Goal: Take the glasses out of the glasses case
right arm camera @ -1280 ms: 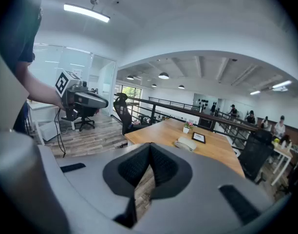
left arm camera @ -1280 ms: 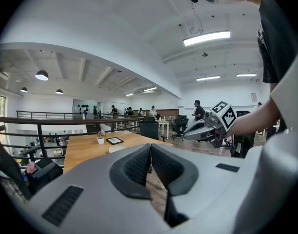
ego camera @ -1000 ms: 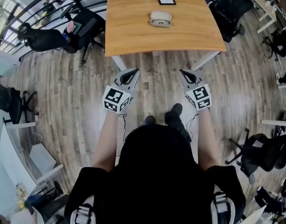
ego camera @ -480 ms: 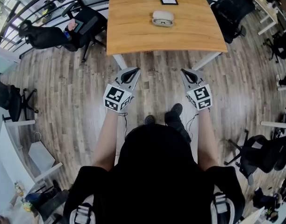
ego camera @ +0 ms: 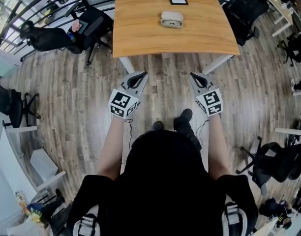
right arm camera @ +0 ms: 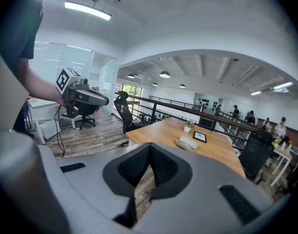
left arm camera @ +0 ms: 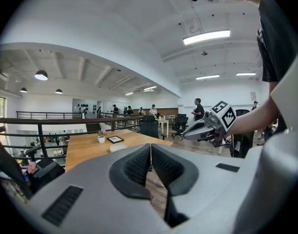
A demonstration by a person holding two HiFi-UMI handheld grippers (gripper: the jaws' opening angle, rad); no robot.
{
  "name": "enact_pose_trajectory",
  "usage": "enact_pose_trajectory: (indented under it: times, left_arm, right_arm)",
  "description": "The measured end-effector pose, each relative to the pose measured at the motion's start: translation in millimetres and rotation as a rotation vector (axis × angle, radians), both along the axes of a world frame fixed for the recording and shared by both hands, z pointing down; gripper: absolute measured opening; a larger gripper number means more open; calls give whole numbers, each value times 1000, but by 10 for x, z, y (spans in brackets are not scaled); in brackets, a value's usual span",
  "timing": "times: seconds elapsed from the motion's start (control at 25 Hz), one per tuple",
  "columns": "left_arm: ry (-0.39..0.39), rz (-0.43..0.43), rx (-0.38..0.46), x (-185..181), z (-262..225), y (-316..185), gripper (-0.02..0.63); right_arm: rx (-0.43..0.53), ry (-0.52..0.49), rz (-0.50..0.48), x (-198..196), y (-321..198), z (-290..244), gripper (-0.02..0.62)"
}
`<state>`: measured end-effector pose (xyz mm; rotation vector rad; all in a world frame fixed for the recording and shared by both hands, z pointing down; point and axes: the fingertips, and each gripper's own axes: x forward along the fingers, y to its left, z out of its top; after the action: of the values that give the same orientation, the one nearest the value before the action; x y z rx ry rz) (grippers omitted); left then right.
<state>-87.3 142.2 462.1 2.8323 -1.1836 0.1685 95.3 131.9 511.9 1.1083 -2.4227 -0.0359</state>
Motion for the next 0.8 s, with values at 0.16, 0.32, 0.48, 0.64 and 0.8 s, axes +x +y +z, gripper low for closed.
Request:
enact_pose_trajectory:
  times: [0.16,0.32,0.48,0.64,0.8]
  left_arm:
    - [-2,-4,7,-1,-10,2,23]
    - [-2,-7,5,-17,-9,-17,23]
    - [13,4,7,1,-24,-21,25]
    - [12,9,4,27,-14,-11,26]
    - [13,7,4,34,-10,-40,90]
  right_arm:
    - [2,2,3,9,-1,2,8]
    - [5,-4,0,1,-21,8,8]
    - [2,-11,-2,1,-28,23,12]
    - [5,-28,-8,5,-19,26,52]
    - [12,-37,-15,4,-55,1,91]
